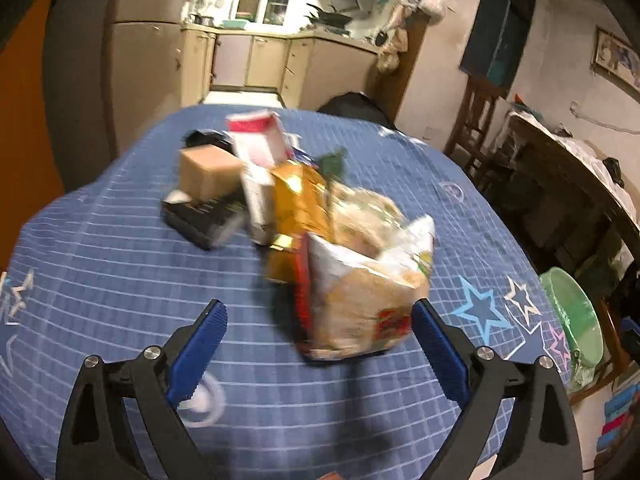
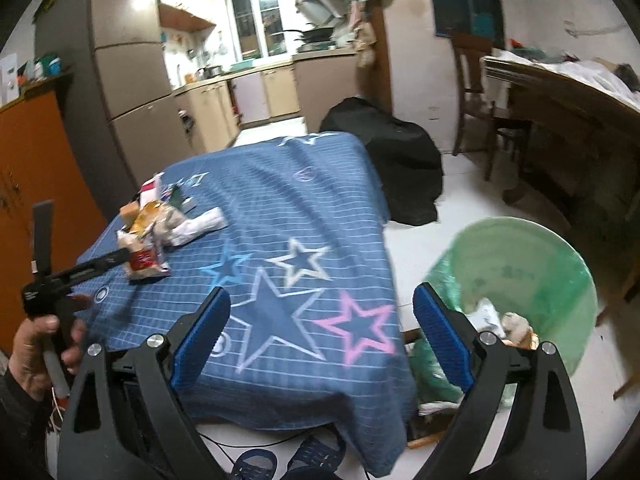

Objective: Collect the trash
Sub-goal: 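Return to the table and grasp the white chip bag with the left tool, then grasp the white rolled cloth with the right tool while the left tool holds the chip bag, then carry chip bag and cloth to the green bin and open both tools, then grasp the gold wrapper with the left tool while the right tool grasps the crumb bag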

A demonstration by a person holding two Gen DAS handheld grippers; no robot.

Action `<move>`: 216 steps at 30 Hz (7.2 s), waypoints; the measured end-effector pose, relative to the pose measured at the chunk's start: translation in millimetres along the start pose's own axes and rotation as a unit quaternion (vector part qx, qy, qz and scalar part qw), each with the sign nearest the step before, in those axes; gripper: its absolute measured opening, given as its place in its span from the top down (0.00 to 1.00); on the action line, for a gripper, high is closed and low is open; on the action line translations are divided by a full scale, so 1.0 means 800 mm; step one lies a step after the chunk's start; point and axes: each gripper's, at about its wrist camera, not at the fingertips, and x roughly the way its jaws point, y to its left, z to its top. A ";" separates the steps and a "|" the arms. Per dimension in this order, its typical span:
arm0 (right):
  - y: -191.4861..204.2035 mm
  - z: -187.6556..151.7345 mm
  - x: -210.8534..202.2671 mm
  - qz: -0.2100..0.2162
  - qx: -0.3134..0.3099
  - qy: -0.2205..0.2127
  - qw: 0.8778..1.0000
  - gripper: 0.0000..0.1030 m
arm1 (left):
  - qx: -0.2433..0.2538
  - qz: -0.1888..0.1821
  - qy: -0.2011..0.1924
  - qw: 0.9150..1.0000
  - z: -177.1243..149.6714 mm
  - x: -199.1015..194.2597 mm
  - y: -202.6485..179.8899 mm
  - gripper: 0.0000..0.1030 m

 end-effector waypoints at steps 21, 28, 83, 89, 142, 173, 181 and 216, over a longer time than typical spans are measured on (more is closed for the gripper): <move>0.086 0.042 0.107 0.122 -0.065 0.056 0.989 0.12 | -0.004 0.006 -0.010 1.000 -0.005 -0.009 0.017 0.43; 0.143 0.058 0.208 0.150 -0.133 0.112 0.973 0.12 | -0.005 -0.002 0.002 1.000 -0.013 -0.014 0.034 0.43; 0.211 0.082 0.255 0.140 -0.410 0.202 0.878 0.66 | -0.012 -0.058 0.044 0.997 -0.009 0.021 0.057 0.42; 0.162 0.044 0.203 0.132 -0.241 0.181 0.944 0.72 | -0.003 -0.029 0.022 0.999 -0.026 0.009 0.048 0.42; -0.106 0.041 -0.083 -0.079 0.101 -0.117 0.985 0.73 | 0.152 -0.181 -0.039 0.971 0.045 -0.062 -0.332 0.42; -0.290 0.011 -0.016 -0.183 0.132 0.090 0.970 0.73 | 0.275 -0.199 0.109 0.934 0.010 0.114 -0.564 0.42; -0.298 0.006 -0.003 -0.177 0.135 0.109 0.969 0.73 | 0.284 -0.185 0.129 0.932 -0.006 0.151 -0.568 0.42; -0.293 0.012 -0.022 -0.177 0.137 0.070 0.972 0.43 | 0.281 -0.160 0.097 0.941 -0.008 0.148 -0.558 0.12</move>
